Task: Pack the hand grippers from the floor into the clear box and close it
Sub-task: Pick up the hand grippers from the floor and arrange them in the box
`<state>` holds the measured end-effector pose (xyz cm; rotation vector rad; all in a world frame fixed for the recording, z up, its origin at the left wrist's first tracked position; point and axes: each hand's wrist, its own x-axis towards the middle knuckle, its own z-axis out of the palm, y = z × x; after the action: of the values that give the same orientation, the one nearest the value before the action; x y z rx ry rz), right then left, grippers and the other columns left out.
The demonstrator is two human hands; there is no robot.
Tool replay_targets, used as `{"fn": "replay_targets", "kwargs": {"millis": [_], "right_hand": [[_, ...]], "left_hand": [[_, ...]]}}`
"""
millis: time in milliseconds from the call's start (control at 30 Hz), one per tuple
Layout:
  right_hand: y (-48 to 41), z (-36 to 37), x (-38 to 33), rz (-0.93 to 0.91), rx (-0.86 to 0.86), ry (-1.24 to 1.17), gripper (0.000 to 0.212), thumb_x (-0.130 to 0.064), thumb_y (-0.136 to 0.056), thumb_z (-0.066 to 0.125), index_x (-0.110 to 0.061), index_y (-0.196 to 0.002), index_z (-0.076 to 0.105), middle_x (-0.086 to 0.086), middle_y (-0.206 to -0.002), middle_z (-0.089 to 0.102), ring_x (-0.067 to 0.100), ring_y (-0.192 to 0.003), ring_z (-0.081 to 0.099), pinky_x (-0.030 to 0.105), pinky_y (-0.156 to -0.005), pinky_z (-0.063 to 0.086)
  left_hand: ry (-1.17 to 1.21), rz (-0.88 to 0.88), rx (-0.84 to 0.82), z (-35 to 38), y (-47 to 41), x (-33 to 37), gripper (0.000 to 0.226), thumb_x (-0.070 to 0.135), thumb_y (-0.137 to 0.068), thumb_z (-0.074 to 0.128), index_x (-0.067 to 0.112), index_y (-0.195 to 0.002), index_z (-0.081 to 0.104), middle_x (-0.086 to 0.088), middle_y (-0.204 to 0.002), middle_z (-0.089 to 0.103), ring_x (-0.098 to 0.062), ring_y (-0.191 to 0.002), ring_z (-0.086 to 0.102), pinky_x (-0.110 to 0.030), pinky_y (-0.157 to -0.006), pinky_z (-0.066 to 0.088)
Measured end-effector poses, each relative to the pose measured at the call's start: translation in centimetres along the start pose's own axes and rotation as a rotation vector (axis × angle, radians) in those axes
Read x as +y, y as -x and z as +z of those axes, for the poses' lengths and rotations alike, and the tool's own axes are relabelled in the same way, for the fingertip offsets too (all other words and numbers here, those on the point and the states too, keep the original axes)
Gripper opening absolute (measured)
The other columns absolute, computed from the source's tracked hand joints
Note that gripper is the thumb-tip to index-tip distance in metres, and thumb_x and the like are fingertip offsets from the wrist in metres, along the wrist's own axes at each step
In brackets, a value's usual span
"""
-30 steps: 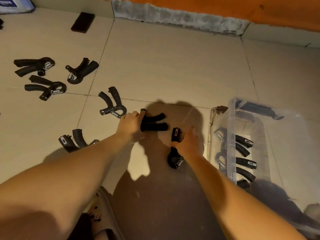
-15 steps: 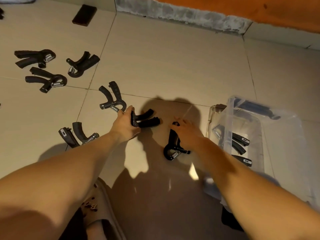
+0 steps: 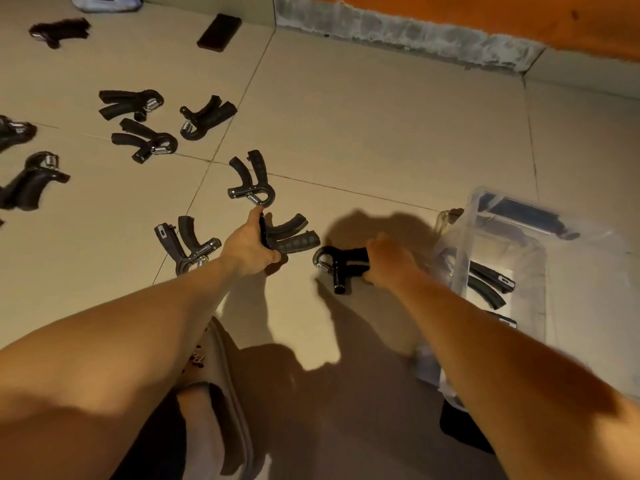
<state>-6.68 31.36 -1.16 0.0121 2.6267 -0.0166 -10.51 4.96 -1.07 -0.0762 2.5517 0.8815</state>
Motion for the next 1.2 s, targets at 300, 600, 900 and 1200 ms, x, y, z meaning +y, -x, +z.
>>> {"fn": "replay_targets", "kwargs": {"millis": [300, 600, 900, 1200], "right_hand": [[3.7, -6.2, 1.6, 0.056, 0.217, -0.144, 0.048, -0.035, -0.084, 0.078, -0.011, -0.121, 0.061, 0.01, -0.109, 0.055, 0.025, -0.088, 0.059, 0.032, -0.076, 0.049], [9.7, -12.9, 8.5, 0.086, 0.489, -0.367, 0.038, -0.038, -0.079, 0.082, -0.014, -0.099, 0.062, 0.004, -0.096, 0.052, 0.022, -0.079, 0.054, 0.031, -0.064, 0.039], [15.2, -10.7, 19.5, 0.27, 0.497, -0.449, 0.043, -0.042, -0.07, 0.086, -0.017, -0.096, 0.063, 0.006, -0.092, 0.064, 0.024, -0.077, 0.063, 0.036, -0.068, 0.056], [15.7, -5.3, 22.7, 0.382, 0.2, -0.462, 0.05, -0.038, -0.073, 0.087, -0.011, -0.107, 0.064, 0.007, -0.096, 0.068, 0.022, -0.088, 0.065, 0.03, -0.071, 0.051]], "left_hand": [[0.173, 0.095, 0.123, -3.2, 4.0, 5.0, 0.12, 0.032, -0.071, 0.092, 0.027, -0.162, 0.014, -0.004, -0.152, 0.051, -0.03, -0.136, 0.051, -0.039, -0.112, 0.04], [0.249, 0.308, 0.238, -5.0, 8.1, 14.7, 0.113, 0.034, -0.073, 0.091, 0.026, -0.16, 0.019, -0.003, -0.161, 0.038, -0.026, -0.139, 0.048, -0.042, -0.117, 0.038], [0.294, 0.382, 0.1, 1.5, 9.2, 20.6, 0.113, 0.033, -0.073, 0.092, 0.025, -0.16, 0.02, -0.003, -0.16, 0.039, -0.026, -0.137, 0.049, -0.04, -0.114, 0.039], [0.319, 0.399, -0.006, 7.9, 9.4, 24.4, 0.111, 0.025, -0.075, 0.09, 0.024, -0.161, 0.02, -0.002, -0.151, 0.048, -0.015, -0.121, 0.051, -0.026, -0.102, 0.037]]}}
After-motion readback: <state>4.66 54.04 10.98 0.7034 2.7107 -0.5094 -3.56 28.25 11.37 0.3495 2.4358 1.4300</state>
